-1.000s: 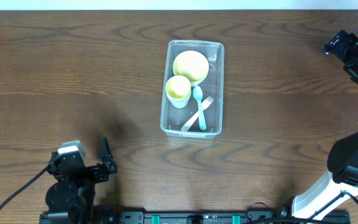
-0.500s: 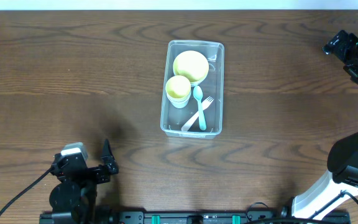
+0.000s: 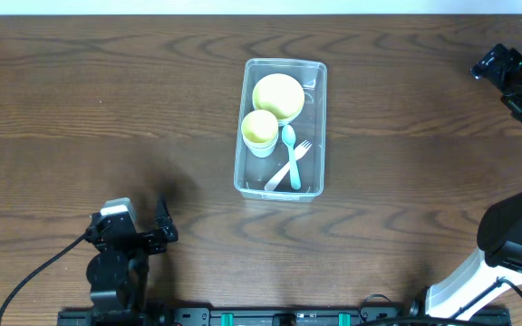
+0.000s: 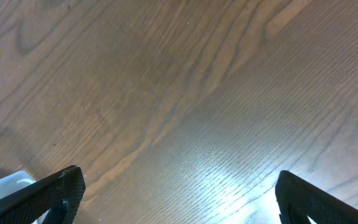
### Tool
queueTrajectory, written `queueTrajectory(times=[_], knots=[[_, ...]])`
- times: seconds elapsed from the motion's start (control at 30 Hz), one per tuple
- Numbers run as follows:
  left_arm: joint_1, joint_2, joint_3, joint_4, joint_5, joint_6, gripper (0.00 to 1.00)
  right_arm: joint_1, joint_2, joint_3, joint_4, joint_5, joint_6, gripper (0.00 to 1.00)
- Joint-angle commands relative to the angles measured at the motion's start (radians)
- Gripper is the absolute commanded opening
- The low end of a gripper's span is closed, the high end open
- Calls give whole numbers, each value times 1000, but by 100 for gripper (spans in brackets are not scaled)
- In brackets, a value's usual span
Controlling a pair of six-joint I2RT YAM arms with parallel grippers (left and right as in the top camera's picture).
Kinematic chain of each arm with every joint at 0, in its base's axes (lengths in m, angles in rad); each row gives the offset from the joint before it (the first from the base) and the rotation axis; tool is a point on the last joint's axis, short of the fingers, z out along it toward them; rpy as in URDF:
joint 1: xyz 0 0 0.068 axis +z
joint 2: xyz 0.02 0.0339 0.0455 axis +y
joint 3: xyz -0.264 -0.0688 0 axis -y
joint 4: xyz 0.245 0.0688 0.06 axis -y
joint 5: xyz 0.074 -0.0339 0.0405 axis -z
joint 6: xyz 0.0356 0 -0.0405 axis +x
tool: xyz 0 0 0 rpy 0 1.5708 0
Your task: Pack container
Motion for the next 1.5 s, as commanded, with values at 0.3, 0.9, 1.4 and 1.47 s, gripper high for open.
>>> queueTrajectory(times=[0.3, 0.9, 1.4, 1.47], knots=[[-5, -8, -47, 7, -7, -9, 98, -5, 6, -3, -1, 0, 11, 99], [-5, -7, -76, 3, -7, -9, 98, -5, 6, -3, 0, 0, 11, 99], [-5, -7, -76, 3, -7, -9, 98, -5, 6, -3, -1, 0, 11, 99], [-5, -7, -76, 3, -7, -9, 98, -5, 6, -3, -1, 0, 11, 99]])
